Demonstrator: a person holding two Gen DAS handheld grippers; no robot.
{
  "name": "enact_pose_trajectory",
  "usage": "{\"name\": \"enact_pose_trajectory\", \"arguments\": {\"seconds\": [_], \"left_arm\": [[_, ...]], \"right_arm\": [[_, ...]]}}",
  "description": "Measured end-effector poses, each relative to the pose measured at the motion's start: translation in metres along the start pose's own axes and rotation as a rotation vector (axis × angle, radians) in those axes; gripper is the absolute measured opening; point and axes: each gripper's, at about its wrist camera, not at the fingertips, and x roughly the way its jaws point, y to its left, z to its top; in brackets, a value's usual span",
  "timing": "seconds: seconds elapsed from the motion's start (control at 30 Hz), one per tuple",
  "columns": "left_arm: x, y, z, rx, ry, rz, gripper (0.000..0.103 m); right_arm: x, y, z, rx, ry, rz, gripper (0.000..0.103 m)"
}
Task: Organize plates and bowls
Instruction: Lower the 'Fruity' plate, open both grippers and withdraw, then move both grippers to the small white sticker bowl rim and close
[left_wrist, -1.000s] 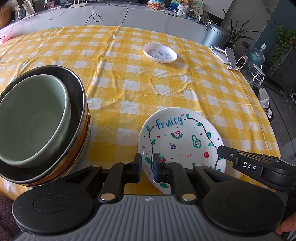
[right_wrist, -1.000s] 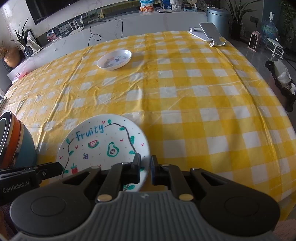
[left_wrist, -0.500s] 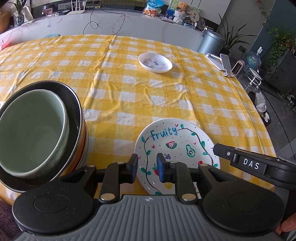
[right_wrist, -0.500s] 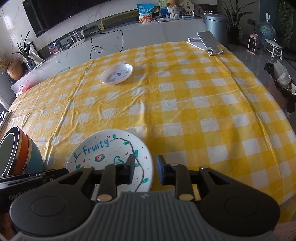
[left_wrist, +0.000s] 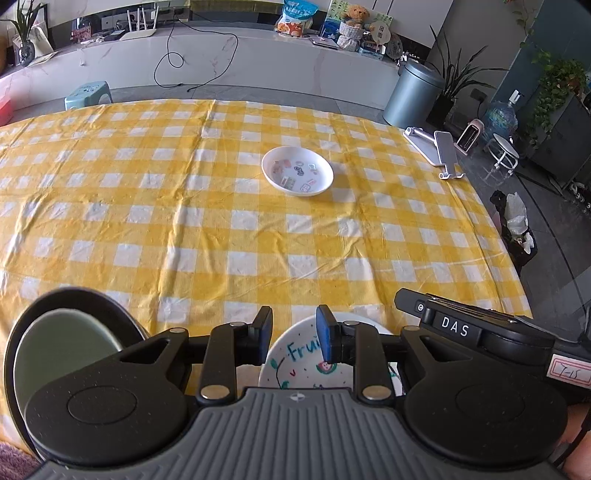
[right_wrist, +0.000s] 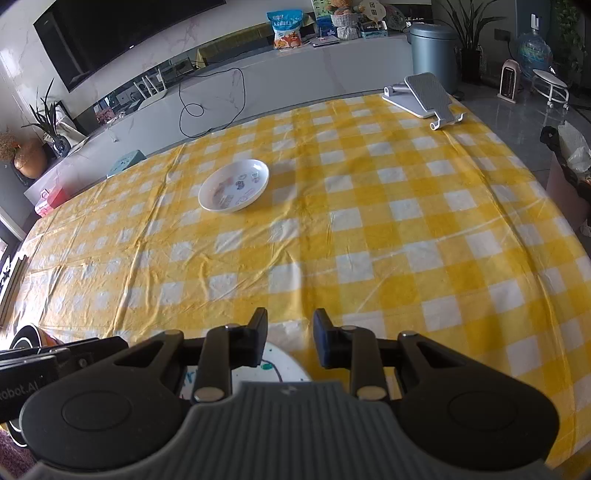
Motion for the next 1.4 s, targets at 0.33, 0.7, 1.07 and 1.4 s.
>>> {"name": "enact_pose_trajectory", "arguments": {"seconds": [0.33, 0.7, 1.07, 1.4], "left_arm": [[0.023, 0.011, 0.068, -0.003, 0.013, 0.052, 0.029], [0.088, 0.000, 0.126, 0.059, 0.033, 0.048, 0.029], [0.148, 0.019, 0.144, -0.001, 0.079, 0.078, 0.028], [0.168, 0.022, 0.144, 0.005, 0.122, 0.075, 0.017]], "right_arm": [[0.031, -0.002, 0.053, 0.077, -0.017, 0.079, 0.027], [0.087, 0.002, 0.108, 0.167, 0.013, 0.154, 0.022], [0.138, -0.002, 0.126, 0.215, 0.073, 0.138, 0.017], [0.154, 0.006, 0.129, 0.213, 0.097, 0.117, 0.011]]}}
